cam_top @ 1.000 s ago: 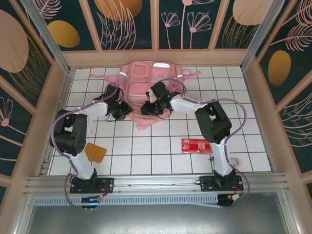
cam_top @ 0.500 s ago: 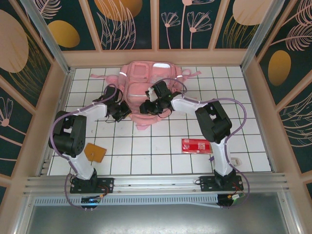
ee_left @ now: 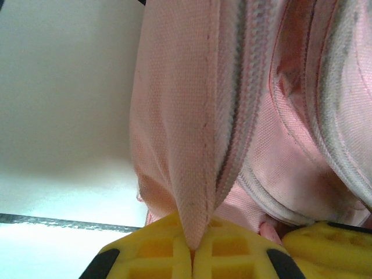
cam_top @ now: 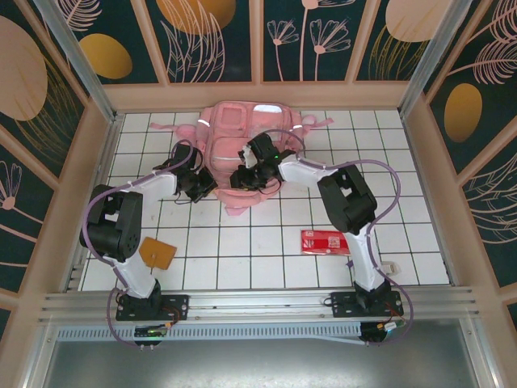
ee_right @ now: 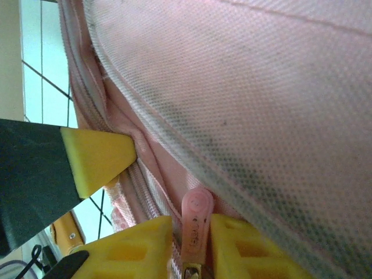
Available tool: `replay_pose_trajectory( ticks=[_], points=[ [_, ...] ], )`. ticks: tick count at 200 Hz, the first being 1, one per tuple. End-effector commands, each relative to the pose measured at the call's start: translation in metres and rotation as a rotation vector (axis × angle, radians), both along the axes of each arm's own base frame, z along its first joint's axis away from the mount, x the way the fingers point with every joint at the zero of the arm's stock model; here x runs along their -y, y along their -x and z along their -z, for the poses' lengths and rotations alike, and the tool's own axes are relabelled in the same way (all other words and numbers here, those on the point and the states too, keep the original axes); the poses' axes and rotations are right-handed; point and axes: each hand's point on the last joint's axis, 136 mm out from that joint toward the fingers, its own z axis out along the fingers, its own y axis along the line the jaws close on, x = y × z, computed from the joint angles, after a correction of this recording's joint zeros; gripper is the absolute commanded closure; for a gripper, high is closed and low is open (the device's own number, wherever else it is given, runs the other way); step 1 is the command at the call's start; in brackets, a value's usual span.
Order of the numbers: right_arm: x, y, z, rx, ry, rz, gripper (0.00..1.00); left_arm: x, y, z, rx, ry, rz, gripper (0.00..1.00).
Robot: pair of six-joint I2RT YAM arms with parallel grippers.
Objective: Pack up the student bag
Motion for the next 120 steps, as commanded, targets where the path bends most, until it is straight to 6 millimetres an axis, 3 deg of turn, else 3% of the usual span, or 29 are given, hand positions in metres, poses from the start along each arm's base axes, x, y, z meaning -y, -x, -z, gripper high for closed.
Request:
replay_pose_trajectory(
  ticks=[1,16,20,30,62,89,107,120],
  points=[
    [0.003,0.004,0.03,-0.012,0.137,-0.002,0.8,-0.005,0.009,-0.002,-0.014,-0.012,-0.007,1.0],
    [0.003,0.001,0.032,0.026,0.214,0.01,0.89,-0.007,0.009,-0.001,-0.012,-0.029,-0.012,1.0],
    [0.003,-0.002,0.032,0.042,0.231,0.019,0.92,-0.008,0.007,-0.011,0.015,-0.027,-0.013,1.0],
    [0.009,-0.008,0.027,0.078,0.284,0.058,1.0,-0.01,0.008,-0.012,0.021,-0.035,-0.016,1.0],
    [0.049,-0.036,-0.015,0.231,0.403,0.305,1.0,-0.011,0.01,-0.008,0.008,-0.037,-0.023,1.0],
    [0.086,-0.039,-0.056,0.338,0.415,0.488,1.0,-0.013,0.005,-0.01,0.016,-0.047,-0.031,1.0],
    [0.115,-0.035,-0.067,0.38,0.447,0.584,1.0,-0.017,0.002,-0.011,0.021,-0.06,-0.038,1.0],
    [0.135,-0.03,-0.064,0.391,0.483,0.63,1.0,-0.022,0.0,-0.011,0.022,-0.066,-0.042,1.0]
  ],
)
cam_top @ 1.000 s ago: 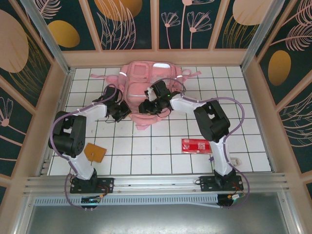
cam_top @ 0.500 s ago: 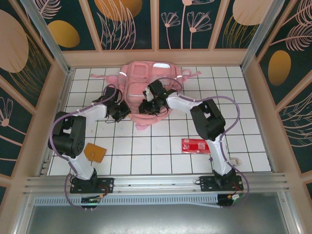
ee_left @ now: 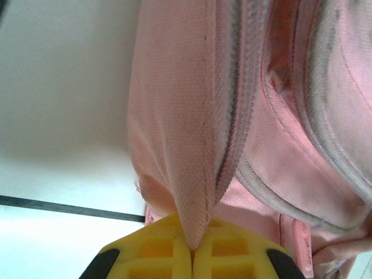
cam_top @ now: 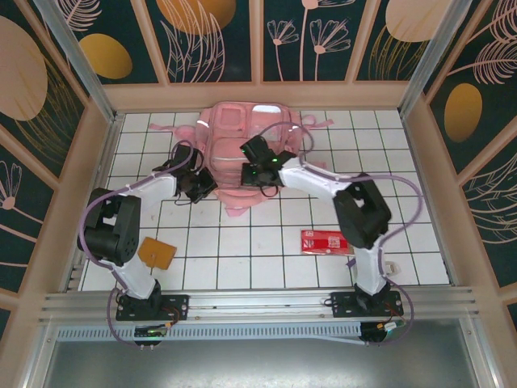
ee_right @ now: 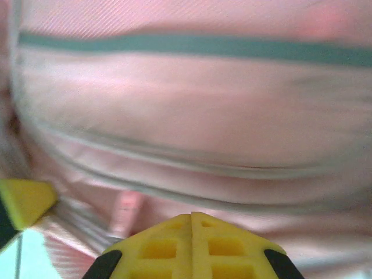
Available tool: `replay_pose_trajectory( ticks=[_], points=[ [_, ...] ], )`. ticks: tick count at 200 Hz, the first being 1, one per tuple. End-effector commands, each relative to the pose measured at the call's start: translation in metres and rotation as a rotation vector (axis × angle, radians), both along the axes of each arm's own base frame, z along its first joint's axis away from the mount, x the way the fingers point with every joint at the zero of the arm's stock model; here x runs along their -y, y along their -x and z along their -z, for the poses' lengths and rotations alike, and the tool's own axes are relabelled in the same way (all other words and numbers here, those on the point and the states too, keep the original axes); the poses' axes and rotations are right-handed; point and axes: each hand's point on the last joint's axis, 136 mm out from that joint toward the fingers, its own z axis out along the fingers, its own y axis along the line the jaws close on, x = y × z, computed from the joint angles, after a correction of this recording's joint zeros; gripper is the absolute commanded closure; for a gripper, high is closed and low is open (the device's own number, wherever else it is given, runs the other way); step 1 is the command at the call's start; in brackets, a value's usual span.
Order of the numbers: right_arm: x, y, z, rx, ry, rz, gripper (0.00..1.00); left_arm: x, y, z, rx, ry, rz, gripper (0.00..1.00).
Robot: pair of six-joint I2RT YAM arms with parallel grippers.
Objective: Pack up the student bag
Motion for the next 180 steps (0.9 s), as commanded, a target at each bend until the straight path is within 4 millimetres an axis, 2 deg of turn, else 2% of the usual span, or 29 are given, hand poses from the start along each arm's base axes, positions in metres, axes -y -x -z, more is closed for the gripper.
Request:
replay_pose_trajectory(
  ticks=[1,16,26,35,41,45,55,69,89,100,124,155,180],
  points=[
    [0.063,-0.014,-0.017,0.124,0.109,0.233,1.0,-0.018,-0.003,-0.006,0.007,-0.042,-0.032,1.0],
    [0.083,-0.008,-0.01,0.116,0.118,0.269,1.0,-0.021,-0.005,-0.005,0.003,-0.038,-0.036,1.0],
    [0.08,-0.004,-0.005,0.098,0.079,0.214,1.0,-0.019,-0.004,-0.006,0.0,-0.024,-0.028,1.0],
    [0.057,0.002,-0.006,0.079,-0.012,0.043,1.0,-0.016,-0.004,-0.008,0.007,-0.007,-0.014,1.0],
    [0.031,0.013,-0.011,0.044,-0.117,-0.108,1.0,-0.012,-0.004,-0.01,0.013,0.018,-0.002,1.0],
    [0.022,0.018,-0.014,0.03,-0.152,-0.165,1.0,-0.009,-0.003,-0.011,0.016,0.034,0.007,1.0],
    [0.002,0.026,-0.02,-0.003,-0.212,-0.25,0.84,-0.005,-0.002,-0.013,0.025,0.058,0.027,1.0],
    [-0.018,0.032,-0.026,-0.059,-0.284,-0.314,0.71,0.007,-0.001,-0.019,0.067,0.096,0.095,1.0],
    [-0.037,0.036,-0.023,-0.18,-0.359,-0.267,0.69,0.015,-0.001,-0.027,0.133,0.07,0.177,1.0],
    [-0.045,0.039,-0.016,-0.23,-0.331,-0.23,0.66,0.016,0.004,-0.023,0.155,0.045,0.201,1.0],
    [-0.053,0.039,0.004,-0.274,-0.168,-0.189,0.62,0.015,0.003,-0.031,0.249,0.025,0.218,1.0],
    [-0.043,0.034,0.033,-0.3,0.053,-0.175,0.6,0.015,0.003,-0.038,0.372,-0.016,0.258,1.0],
    [-0.041,0.034,0.054,-0.326,0.156,-0.177,0.6,0.014,0.009,-0.026,0.405,-0.059,0.299,1.0]
  ],
)
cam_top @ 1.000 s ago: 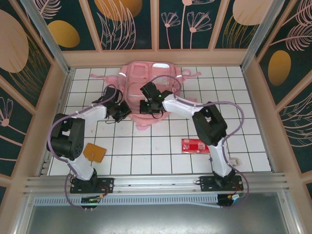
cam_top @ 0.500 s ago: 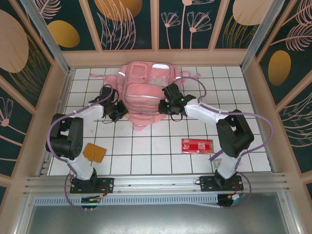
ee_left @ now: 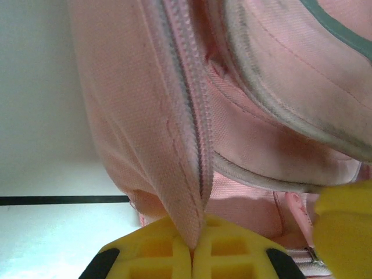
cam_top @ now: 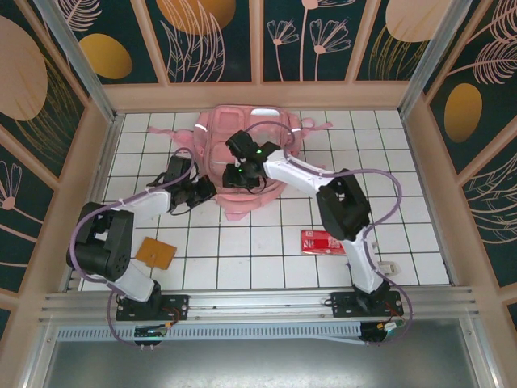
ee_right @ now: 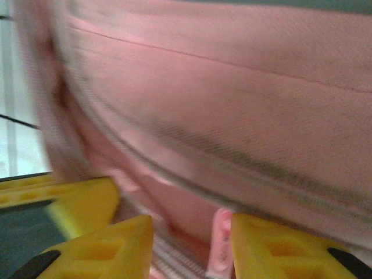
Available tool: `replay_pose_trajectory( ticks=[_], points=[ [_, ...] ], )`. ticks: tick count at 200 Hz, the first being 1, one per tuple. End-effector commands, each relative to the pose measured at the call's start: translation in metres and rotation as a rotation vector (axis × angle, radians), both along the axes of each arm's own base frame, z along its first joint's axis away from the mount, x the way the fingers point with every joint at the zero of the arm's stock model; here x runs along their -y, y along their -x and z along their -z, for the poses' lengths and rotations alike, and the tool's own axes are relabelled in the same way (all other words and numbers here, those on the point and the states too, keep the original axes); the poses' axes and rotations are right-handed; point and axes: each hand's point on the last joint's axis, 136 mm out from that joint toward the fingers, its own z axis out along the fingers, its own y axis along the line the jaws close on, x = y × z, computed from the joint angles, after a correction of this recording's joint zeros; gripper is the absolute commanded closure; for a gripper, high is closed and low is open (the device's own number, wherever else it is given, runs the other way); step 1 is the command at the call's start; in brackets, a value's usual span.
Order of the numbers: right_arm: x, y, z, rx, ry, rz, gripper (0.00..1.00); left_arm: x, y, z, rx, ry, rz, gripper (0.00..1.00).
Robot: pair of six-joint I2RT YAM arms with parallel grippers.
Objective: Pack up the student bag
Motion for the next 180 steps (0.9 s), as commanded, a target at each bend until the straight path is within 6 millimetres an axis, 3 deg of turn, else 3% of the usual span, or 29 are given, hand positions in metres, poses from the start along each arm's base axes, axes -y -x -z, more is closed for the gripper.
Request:
replay_pose_trajectory(
  ticks=[1,30,54,99,132,149,168,180],
  points=[
    [0.031,0.008,0.028,-0.049,0.213,0.003,0.59,0.005,-0.012,-0.017,0.176,-0.029,0.071,1.0],
    [0.025,0.018,0.045,-0.107,0.249,-0.039,0.61,-0.001,-0.004,0.007,0.17,-0.065,0.07,1.0],
    [0.021,0.029,0.051,-0.154,0.261,-0.065,0.69,-0.002,0.002,0.021,0.147,-0.06,0.06,1.0],
    [0.024,0.052,0.05,-0.21,0.333,-0.098,0.74,-0.006,0.001,0.024,0.147,-0.079,0.04,1.0],
    [0.022,0.05,0.054,-0.206,0.339,-0.096,0.9,-0.007,0.0,0.025,0.145,-0.085,0.035,1.0],
    [0.009,0.044,0.044,-0.177,0.279,-0.099,0.96,-0.008,0.001,0.026,0.141,-0.083,0.031,1.0],
    [-0.003,0.026,0.018,-0.093,0.185,-0.06,1.0,-0.012,0.002,0.029,0.137,-0.101,0.016,1.0],
    [0.0,0.01,-0.001,-0.017,0.145,0.001,1.0,-0.016,0.003,0.03,0.135,-0.115,-0.002,1.0]
  ],
)
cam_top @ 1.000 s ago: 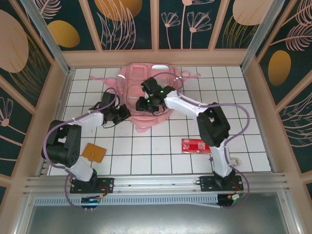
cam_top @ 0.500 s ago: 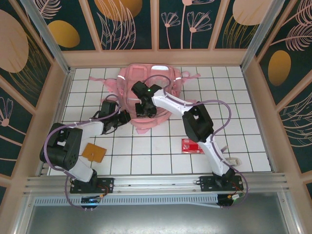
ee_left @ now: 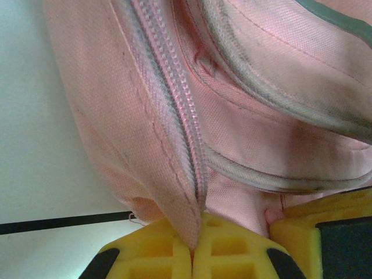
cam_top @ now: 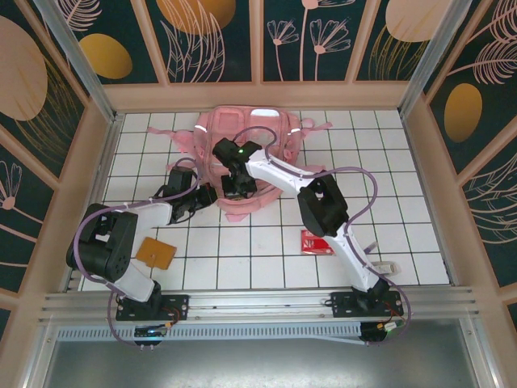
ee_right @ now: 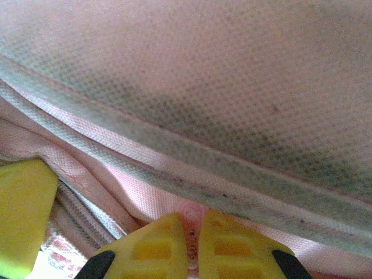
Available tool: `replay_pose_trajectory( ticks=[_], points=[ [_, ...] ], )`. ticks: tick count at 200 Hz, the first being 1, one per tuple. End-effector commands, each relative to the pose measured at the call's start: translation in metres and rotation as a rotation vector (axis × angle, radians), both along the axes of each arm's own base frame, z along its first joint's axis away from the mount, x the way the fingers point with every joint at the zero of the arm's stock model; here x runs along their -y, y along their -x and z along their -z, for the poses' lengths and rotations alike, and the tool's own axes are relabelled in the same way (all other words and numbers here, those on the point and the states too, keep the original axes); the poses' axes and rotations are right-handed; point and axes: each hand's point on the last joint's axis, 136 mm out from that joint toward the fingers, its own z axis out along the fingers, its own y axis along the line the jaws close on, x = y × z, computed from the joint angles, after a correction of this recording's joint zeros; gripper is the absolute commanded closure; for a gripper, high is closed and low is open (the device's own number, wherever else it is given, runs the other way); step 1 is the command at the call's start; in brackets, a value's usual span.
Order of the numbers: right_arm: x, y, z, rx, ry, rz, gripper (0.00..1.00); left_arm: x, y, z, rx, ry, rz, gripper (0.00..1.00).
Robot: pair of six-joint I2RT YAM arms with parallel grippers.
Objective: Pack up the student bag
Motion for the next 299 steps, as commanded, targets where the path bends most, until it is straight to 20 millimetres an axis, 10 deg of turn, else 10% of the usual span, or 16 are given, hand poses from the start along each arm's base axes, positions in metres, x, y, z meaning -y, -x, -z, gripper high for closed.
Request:
replay_pose_trajectory(
  ticks=[1,44,152,200,246,268,299],
  points=[
    [-0.001,-0.012,-0.033,0.088,-0.069,0.068,1.0,-0.014,0.002,0.014,-0.001,-0.075,-0.044,1.0],
    [0.047,-0.045,-0.08,0.368,-0.117,0.294,1.0,-0.025,0.002,0.013,-0.036,-0.076,-0.139,1.0],
    [0.195,-0.038,-0.029,0.521,0.153,0.581,1.0,-0.028,-0.024,-0.016,-0.05,-0.108,-0.161,1.0],
    [0.225,-0.066,-0.032,0.578,0.028,0.542,1.0,-0.058,-0.034,-0.036,-0.093,-0.131,-0.189,1.0],
    [0.199,-0.085,-0.053,0.602,-0.162,0.385,1.0,-0.067,-0.053,-0.04,-0.165,-0.196,-0.043,1.0],
    [0.138,-0.054,-0.066,0.451,-0.418,0.137,1.0,-0.051,-0.053,-0.047,-0.198,-0.118,0.005,0.61],
    [0.107,-0.003,-0.061,0.28,-0.552,-0.144,0.61,-0.06,-0.023,-0.063,-0.246,-0.125,-0.054,0.5]
  ],
)
